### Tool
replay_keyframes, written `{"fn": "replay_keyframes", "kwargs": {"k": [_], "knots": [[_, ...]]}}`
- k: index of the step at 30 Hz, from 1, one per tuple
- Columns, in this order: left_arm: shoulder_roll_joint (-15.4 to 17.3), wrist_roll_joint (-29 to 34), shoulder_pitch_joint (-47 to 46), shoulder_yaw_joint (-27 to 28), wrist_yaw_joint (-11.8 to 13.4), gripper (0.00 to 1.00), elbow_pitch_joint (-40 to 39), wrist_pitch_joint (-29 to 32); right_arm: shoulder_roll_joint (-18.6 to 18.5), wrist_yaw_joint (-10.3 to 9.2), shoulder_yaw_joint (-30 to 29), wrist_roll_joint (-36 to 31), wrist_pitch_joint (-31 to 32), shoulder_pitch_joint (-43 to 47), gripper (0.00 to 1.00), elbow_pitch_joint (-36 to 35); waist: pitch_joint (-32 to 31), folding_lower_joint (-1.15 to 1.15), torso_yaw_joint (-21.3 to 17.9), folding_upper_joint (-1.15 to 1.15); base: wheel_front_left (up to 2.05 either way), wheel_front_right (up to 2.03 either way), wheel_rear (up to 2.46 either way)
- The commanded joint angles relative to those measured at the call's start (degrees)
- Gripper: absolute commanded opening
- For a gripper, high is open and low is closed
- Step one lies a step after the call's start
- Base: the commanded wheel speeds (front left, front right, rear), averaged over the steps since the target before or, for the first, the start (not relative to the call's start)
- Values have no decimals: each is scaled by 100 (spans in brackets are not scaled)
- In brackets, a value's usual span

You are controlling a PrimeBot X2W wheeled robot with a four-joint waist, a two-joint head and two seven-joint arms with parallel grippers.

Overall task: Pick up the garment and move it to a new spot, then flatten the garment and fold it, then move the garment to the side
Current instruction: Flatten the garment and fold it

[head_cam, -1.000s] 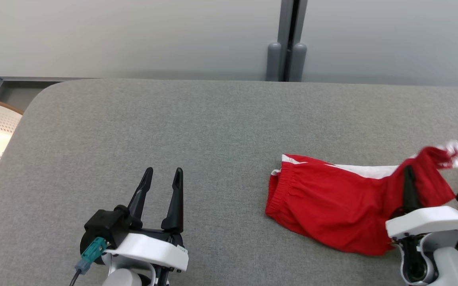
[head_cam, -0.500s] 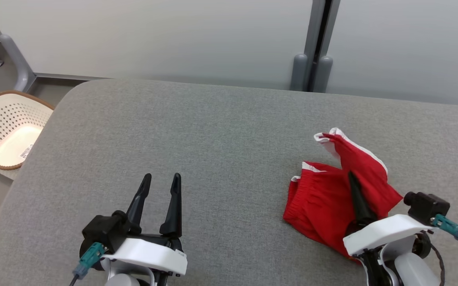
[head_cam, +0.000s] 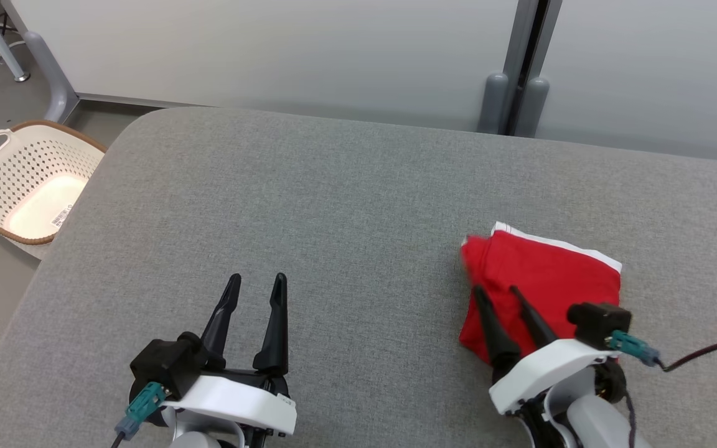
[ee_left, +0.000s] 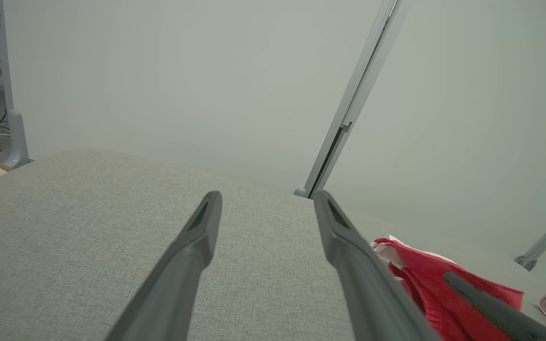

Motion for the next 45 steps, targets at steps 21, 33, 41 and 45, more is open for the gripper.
{"fn": "replay_keyframes", "kwargs": {"k": [21,33,41,45], "knots": [[22,6,-123,19,55,100,-8,-25,-66,-1,1182,297,58,-402,100,601,115,0,-180,0,0,0,0],[21,129,-160,198,-4,100,-97,-25,-1035,-1,399,-1043,-513,-399,100,-262,14,0,-730,0,0,0,0],[22,336,-196,222,-56,100,-150,-25,-1005,-2,-898,-2320,-514,446,100,-1604,29,0,-1094,0,0,0,0],[22,514,-181,211,-65,100,-133,-25,-756,-2,-1344,-2673,-508,926,100,-2010,28,0,-1212,0,0,0,0]]}}
